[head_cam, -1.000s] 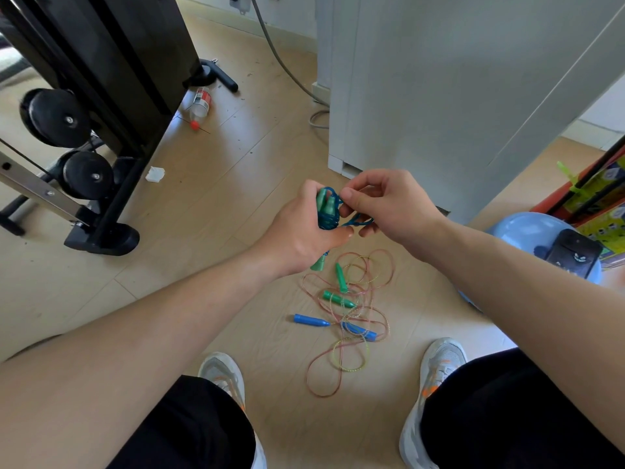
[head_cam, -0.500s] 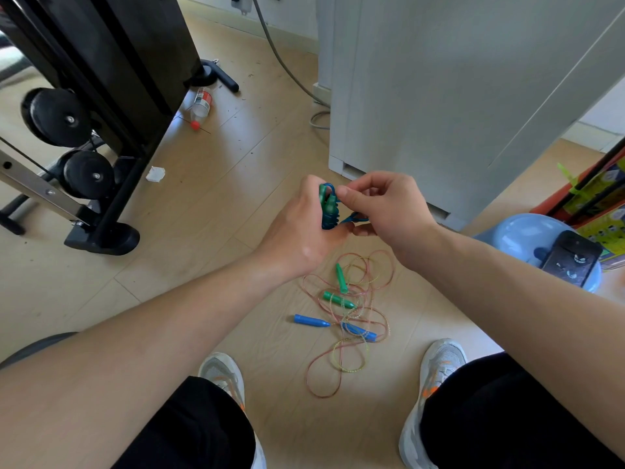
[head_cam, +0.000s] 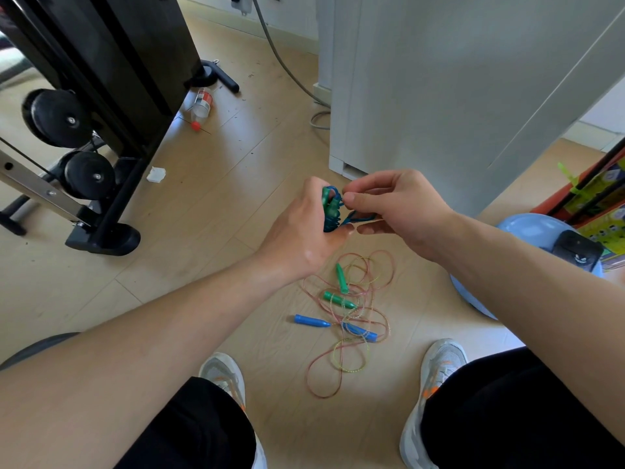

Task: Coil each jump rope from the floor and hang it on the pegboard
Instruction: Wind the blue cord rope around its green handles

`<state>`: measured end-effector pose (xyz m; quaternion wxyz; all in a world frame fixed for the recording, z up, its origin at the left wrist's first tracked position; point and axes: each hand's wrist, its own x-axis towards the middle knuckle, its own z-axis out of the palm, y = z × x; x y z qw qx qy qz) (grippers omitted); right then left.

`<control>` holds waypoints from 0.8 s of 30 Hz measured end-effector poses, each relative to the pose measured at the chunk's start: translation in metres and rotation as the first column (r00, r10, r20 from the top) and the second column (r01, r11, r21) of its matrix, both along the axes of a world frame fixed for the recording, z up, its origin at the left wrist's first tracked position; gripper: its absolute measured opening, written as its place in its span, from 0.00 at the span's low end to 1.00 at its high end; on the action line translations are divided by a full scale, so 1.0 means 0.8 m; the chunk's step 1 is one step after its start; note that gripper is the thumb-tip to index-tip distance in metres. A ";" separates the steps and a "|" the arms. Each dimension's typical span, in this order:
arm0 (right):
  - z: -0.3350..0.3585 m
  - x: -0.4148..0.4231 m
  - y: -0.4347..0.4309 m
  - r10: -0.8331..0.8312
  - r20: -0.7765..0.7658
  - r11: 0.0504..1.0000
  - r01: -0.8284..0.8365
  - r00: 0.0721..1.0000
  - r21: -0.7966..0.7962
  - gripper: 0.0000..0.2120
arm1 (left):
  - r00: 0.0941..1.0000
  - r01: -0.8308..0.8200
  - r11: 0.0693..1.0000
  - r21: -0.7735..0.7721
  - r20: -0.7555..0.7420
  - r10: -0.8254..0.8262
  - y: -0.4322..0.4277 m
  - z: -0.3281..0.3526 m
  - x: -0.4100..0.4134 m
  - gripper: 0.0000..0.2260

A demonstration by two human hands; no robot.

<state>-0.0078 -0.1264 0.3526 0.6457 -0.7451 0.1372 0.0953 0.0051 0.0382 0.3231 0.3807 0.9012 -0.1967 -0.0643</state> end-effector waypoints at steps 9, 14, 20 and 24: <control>-0.014 -0.005 0.018 -0.149 -0.028 0.983 0.152 0.988 0.108 0.04 | 0.998 -0.024 0.999 -0.048 -0.062 0.021 -0.005 0.007 -0.001 0.15; -0.014 -0.002 0.015 -0.211 -0.028 0.968 0.213 0.977 0.131 0.03 | 0.976 -0.121 0.961 -0.249 -0.204 0.070 -0.005 0.011 0.002 0.11; -0.016 0.000 0.013 -0.220 -0.053 0.968 0.225 0.974 0.109 0.04 | 0.973 -0.151 0.955 -0.255 -0.207 0.099 0.009 0.013 0.018 0.11; -0.017 0.001 0.013 -0.220 -0.050 0.967 0.224 0.974 0.119 0.04 | 0.967 -0.156 0.936 -0.316 -0.241 0.079 0.017 0.013 0.023 0.09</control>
